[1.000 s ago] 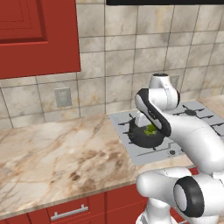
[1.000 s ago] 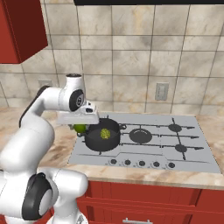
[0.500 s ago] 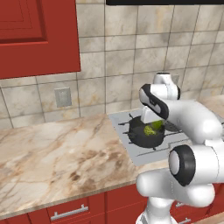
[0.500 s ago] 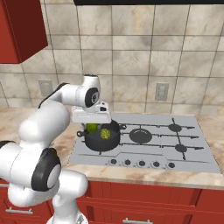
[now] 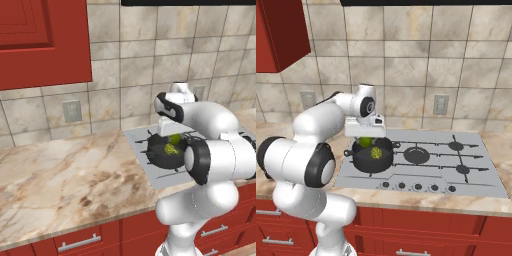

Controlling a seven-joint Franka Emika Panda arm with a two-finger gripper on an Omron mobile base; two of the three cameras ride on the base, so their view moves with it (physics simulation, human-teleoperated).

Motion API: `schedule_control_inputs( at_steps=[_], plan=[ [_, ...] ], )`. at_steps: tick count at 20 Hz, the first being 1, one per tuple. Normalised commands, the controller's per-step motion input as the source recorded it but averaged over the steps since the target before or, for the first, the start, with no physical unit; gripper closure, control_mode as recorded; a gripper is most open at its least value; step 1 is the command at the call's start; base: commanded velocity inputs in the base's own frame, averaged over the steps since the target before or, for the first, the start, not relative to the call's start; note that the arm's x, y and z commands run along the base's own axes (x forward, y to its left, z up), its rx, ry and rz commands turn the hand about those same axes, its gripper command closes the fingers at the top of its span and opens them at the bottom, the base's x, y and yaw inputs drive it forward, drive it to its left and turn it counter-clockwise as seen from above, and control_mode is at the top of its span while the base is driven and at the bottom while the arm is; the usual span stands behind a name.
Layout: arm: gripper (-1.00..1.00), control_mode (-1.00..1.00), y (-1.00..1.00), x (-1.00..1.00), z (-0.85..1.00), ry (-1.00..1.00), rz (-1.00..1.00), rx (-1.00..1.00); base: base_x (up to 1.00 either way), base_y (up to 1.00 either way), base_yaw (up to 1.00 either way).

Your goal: Put the broccoli and lime in the pot. Retrieve the spatula and lightly stir the vegetables in the pot.

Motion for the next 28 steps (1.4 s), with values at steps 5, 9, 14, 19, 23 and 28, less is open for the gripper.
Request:
schedule_control_inputs(
  at_steps=[5, 9, 14, 19, 23, 28],
  plan=[
    [1.00, -1.00, 0.01, 0.00, -0.15, -0.09, 0.00, 0.00, 0.00, 0.00, 0.00],
    [1.00, -1.00, 0.03, 0.11, -0.06, -0.19, 0.00, 0.00, 0.00, 0.00, 0.00],
    [1.00, -1.00, -0.04, 0.04, -0.04, -0.05, 0.01, 0.00, 0.00, 0.00, 0.00],
    [1.00, -1.00, 0.00, 0.01, -0.26, 0.02, 0.02, 0.00, 0.00, 0.00, 0.00],
    [1.00, -1.00, 0.00, 0.01, -0.31, 0.00, 0.01, 0.00, 0.00, 0.00, 0.00],
    [1.00, -1.00, 0.00, 0.00, -0.19, 0.00, 0.00, 0.00, 0.00, 0.00, 0.00]
  ],
)
